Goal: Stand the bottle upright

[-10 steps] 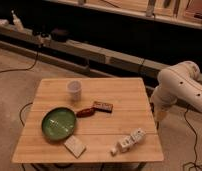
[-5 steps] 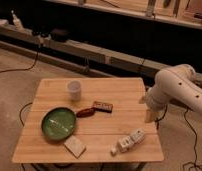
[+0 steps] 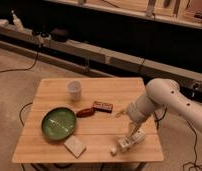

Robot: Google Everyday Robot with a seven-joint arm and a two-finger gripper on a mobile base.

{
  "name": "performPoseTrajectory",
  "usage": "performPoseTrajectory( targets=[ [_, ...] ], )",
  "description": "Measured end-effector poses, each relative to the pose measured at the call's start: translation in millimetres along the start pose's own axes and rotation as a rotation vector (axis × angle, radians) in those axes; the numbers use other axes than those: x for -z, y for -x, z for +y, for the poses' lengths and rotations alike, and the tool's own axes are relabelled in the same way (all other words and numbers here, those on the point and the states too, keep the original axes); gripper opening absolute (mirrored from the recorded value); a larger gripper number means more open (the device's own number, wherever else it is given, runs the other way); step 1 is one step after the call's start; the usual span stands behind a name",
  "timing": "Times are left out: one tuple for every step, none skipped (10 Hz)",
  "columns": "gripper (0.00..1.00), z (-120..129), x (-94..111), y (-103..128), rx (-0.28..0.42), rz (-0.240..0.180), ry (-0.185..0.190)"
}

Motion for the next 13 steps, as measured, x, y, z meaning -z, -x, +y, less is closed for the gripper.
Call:
performPoseTrajectory(
  targets=[
    [0.65,1,0,-1,-0.001,0.002,0.005],
    [0.65,6,-2,-1,-0.003,-0.003,0.021],
    [0.65,23,-17,3,0.0,-0.028,0.087],
    [0.65,38,-29,3,-0.005,-0.046,0.135],
    [0.65,58,-43,0,-0.026,-0.057,0.191],
    [0.65,72,-53,-8,-0.058,-0.05,0.224],
    [0.65,82,-60,-18,-0.09,-0.025,0.248],
    [0.65,87,-63,-24,-0.11,-0.012,0.26],
    [0.65,87,-64,-24,-0.11,-0.012,0.26],
    [0.65,87,-64,-24,-0.109,-0.012,0.259],
    [0.65,86,-64,-24,-0.11,-0.014,0.258],
    [0.65,86,-63,-25,-0.11,-0.01,0.254],
    [0.65,81,-60,-31,-0.096,0.014,0.231]
  ],
)
